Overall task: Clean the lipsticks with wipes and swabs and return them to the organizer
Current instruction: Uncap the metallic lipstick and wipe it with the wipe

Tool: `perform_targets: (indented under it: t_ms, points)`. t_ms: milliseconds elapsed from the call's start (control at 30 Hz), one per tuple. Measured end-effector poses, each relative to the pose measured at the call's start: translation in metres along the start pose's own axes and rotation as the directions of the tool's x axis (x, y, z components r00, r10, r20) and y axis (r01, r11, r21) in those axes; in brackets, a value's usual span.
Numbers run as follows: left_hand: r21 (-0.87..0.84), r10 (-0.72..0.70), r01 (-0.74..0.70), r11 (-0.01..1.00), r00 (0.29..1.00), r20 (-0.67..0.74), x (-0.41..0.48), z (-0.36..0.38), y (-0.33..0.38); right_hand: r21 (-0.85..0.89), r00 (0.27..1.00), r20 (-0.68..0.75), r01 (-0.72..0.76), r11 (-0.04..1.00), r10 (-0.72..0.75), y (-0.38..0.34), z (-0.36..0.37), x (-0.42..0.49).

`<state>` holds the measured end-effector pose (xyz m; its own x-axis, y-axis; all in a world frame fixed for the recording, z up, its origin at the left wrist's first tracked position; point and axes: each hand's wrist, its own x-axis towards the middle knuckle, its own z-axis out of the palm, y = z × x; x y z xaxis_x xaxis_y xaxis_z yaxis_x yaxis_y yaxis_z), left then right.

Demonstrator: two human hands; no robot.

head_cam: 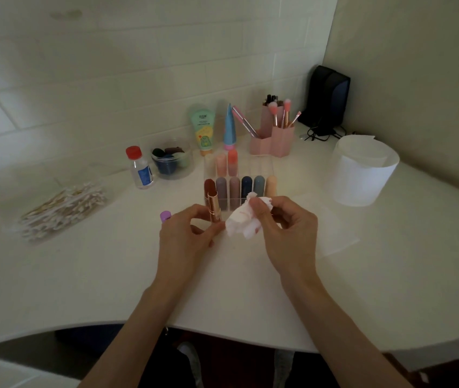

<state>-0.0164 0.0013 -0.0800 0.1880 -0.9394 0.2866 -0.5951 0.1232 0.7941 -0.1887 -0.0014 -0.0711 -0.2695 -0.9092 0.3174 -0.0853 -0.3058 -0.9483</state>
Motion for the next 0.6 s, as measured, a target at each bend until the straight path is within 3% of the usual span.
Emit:
perform_targets:
  t_ms: [167,300,600]
  points:
    - [0.071,-0.016,0.018,0.997,1.000,-0.025,0.009,0.002,-0.001,-0.188,0.981,0.194,0.034,0.982,0.003,0.004,0.004,-0.005]
    - [0.109,-0.060,0.061,0.992,0.998,-0.010,0.010,0.005,0.001,-0.214,0.931,0.361,0.031,0.976,0.049,0.004,0.008,-0.006]
    - [0.165,-0.083,0.077,0.983,0.996,0.029,0.012,0.008,0.001,-0.255,0.932,0.354,0.016,0.967,0.078,0.009,0.006,-0.003]
